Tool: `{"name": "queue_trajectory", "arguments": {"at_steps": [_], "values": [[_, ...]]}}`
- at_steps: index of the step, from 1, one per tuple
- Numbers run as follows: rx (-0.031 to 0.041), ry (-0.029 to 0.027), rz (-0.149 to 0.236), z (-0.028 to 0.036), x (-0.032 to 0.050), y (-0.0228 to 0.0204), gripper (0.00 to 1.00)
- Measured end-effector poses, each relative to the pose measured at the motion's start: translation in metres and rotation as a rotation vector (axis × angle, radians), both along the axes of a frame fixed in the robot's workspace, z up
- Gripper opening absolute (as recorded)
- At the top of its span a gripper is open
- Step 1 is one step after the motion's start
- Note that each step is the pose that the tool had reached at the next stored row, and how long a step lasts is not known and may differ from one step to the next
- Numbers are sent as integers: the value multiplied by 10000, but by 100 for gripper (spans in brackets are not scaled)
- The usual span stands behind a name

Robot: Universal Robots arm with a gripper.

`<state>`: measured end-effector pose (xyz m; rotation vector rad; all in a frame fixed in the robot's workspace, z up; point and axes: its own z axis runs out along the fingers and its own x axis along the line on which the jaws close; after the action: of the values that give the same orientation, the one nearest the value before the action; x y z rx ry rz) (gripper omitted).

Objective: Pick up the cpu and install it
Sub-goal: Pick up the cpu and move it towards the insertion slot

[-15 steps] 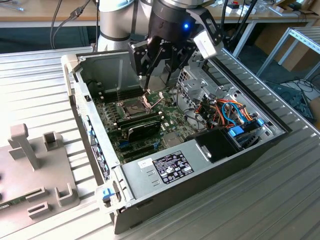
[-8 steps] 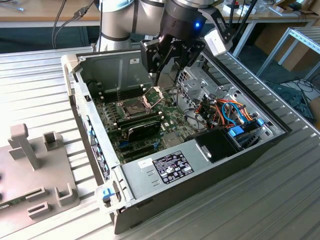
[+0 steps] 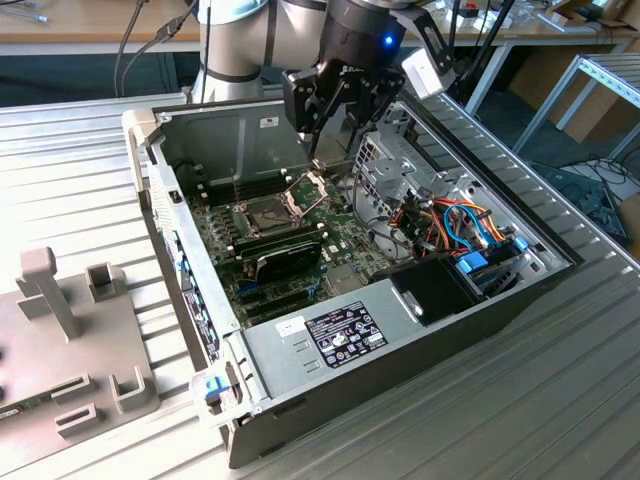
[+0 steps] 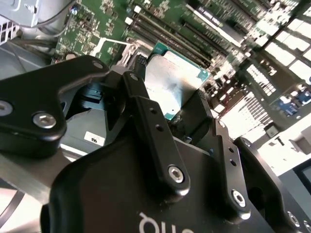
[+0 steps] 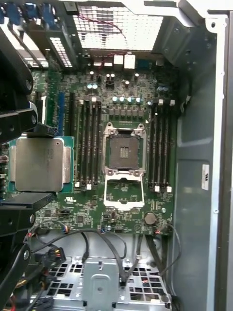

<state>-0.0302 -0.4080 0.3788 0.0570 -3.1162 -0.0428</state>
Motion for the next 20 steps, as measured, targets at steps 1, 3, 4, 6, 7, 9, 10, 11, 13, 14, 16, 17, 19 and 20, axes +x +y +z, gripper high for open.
{"name": "queue_trajectory", "arguments": {"at_steps": [1,3,4,6,7,9,10,11,13,14,16,17,19,20], "values": [[-1,0,3,-10,0,31,55],[-1,1,5,-22,0,67,55],[0,0,6,-28,0,90,55],[-2,0,6,-37,0,130,55],[-1,1,6,-42,0,150,55],[-2,1,6,-52,0,179,55],[-1,0,6,-62,-1,206,55],[-2,1,6,-67,-2,222,55],[-3,1,7,-86,-4,270,55],[-4,0,7,-98,-5,304,55],[-8,0,6,-122,-7,396,55],[-11,1,7,-129,-8,437,55],[-26,1,7,-168,-27,584,55],[-33,0,6,-187,-41,621,55]]}}
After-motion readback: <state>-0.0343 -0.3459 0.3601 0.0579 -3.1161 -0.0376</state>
